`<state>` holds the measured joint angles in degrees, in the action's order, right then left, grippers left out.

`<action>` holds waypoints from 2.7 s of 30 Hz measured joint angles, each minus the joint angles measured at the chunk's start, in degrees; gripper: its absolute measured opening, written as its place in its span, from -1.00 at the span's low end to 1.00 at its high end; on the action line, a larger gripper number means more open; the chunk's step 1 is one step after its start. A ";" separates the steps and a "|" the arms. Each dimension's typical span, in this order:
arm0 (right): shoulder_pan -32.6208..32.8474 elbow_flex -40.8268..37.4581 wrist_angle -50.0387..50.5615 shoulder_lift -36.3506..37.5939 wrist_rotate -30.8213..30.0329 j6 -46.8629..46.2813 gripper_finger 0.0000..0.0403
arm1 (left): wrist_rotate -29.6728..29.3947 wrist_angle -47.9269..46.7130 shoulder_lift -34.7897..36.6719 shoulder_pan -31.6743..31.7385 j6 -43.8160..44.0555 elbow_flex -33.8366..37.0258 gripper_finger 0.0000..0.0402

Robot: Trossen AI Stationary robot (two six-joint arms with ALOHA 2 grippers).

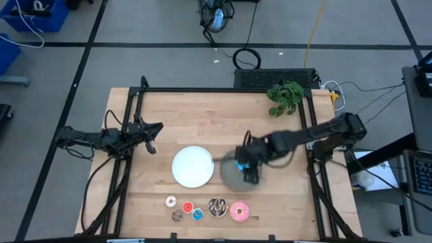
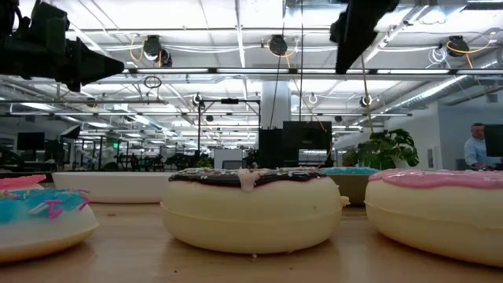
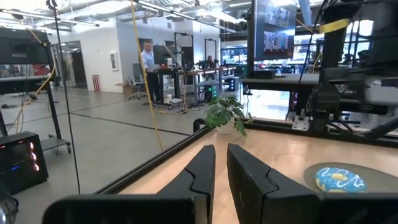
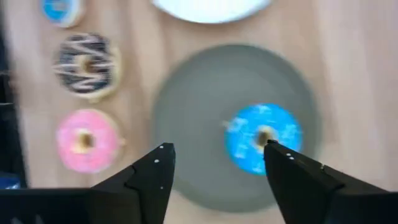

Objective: Pick & Place donuts
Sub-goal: Put the large pink donut on the gray plate

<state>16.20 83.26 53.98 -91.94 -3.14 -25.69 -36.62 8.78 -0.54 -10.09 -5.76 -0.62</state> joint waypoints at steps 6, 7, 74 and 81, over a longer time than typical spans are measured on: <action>8.37 0.02 0.54 -3.57 -8.69 -5.04 -0.39 | -0.02 0.04 0.00 0.00 0.00 0.00 -0.77; 9.18 0.02 0.13 -4.15 -8.99 -5.14 -0.50 | 0.00 0.01 0.00 0.00 0.00 0.00 -0.77; 17.38 5.81 -15.11 -16.28 -3.17 6.37 0.02 | -1.05 -2.04 -0.70 -0.02 0.52 0.00 -0.77; 17.47 0.04 -19.54 -16.24 -5.68 8.41 0.32 | -1.07 -2.74 -0.70 -0.02 0.21 0.00 -0.77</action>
<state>33.67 83.30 34.44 -108.18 -8.82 -17.28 -37.69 6.03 -1.23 -10.11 -5.55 -0.62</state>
